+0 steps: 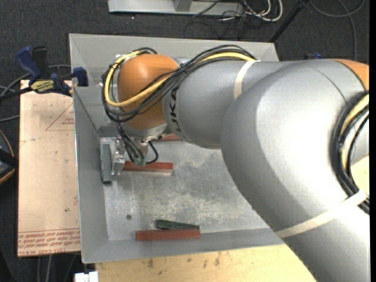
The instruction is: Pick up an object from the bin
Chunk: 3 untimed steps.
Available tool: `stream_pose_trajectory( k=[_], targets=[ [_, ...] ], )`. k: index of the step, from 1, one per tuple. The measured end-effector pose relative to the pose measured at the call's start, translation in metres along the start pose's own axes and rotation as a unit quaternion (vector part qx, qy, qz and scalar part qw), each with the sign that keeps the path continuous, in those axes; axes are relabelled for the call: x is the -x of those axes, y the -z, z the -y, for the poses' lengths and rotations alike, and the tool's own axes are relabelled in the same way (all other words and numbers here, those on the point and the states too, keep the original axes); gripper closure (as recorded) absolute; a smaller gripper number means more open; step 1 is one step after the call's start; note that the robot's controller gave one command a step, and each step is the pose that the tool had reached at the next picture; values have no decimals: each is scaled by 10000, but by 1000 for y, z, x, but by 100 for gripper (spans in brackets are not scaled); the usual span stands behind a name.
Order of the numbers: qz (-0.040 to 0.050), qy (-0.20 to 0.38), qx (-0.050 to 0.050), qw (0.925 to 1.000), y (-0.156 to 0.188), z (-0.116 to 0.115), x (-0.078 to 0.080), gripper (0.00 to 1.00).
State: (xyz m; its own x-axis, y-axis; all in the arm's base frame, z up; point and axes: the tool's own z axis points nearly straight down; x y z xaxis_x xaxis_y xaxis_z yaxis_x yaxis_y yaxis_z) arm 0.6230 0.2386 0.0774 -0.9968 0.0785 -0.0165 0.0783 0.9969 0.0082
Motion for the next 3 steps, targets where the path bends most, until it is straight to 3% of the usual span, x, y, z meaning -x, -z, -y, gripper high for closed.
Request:
stream_pose_trajectory(
  k=[1, 2, 3],
  targets=[
    [0, -2, 0, 10000, 0, 0, 0, 100],
    [-89, -106, -40, 9999, 31, -3, -2, 100],
    [-95, 28, -44, 9999, 97, -1, -14, 100]
  ],
)
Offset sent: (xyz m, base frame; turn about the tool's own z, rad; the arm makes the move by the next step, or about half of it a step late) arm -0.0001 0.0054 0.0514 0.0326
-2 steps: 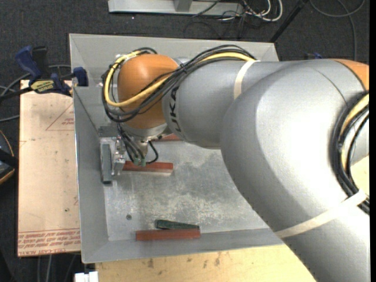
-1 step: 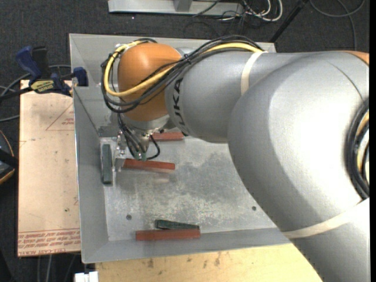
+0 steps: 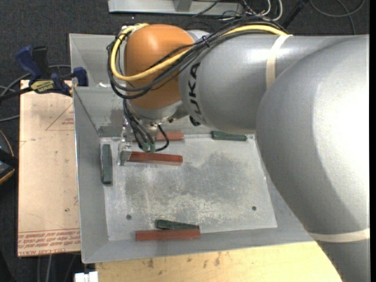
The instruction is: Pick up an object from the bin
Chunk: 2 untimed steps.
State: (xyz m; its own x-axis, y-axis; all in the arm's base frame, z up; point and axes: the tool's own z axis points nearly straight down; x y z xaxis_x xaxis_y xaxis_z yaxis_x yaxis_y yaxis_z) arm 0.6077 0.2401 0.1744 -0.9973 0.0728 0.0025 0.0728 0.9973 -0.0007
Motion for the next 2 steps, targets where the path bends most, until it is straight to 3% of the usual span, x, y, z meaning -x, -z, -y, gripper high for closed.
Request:
stream_pose_trajectory(
  k=[1, 2],
  targets=[
    [26, -334, 14, 9994, -4, 2, 27, 0],
    [24, -337, 13, 9994, -2, 3, 27, 0]
  ],
)
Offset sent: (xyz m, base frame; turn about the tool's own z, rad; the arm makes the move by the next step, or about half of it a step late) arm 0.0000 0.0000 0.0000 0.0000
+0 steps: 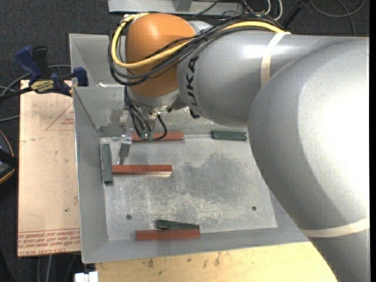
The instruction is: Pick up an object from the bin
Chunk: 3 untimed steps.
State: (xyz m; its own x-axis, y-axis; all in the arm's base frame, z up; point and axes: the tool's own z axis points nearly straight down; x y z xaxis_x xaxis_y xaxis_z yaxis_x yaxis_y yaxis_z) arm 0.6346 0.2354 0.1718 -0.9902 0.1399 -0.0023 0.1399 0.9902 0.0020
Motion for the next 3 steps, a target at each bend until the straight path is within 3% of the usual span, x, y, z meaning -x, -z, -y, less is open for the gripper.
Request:
stream_pose_trajectory(
  k=[1, 2, 3],
  targets=[
    [39, -196, 25, 9998, -91, -3, -2, 100],
    [39, -201, 25, 9998, -91, -3, -2, 100],
    [-22, -252, -8, 9997, -48, 19, 0, 100]
  ],
)
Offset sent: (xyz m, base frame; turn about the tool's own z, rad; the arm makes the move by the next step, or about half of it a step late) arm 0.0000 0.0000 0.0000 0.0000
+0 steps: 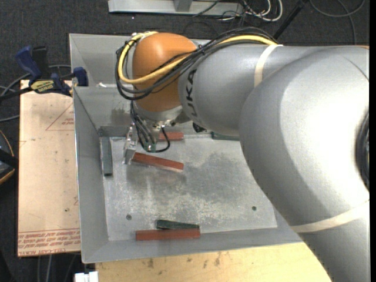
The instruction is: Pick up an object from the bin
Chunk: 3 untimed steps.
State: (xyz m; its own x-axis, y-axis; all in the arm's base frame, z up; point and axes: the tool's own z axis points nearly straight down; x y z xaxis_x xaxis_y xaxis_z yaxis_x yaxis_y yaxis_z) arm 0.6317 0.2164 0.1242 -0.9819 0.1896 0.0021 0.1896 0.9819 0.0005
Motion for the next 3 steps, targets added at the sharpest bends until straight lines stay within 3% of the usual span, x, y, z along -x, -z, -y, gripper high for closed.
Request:
stream_pose_trajectory(
  k=[1, 3],
  targets=[
    [38, -647, 17, 9979, 27, 25, 10, 100],
    [19, -638, 7, 9980, 35, 31, 10, 100]
  ],
)
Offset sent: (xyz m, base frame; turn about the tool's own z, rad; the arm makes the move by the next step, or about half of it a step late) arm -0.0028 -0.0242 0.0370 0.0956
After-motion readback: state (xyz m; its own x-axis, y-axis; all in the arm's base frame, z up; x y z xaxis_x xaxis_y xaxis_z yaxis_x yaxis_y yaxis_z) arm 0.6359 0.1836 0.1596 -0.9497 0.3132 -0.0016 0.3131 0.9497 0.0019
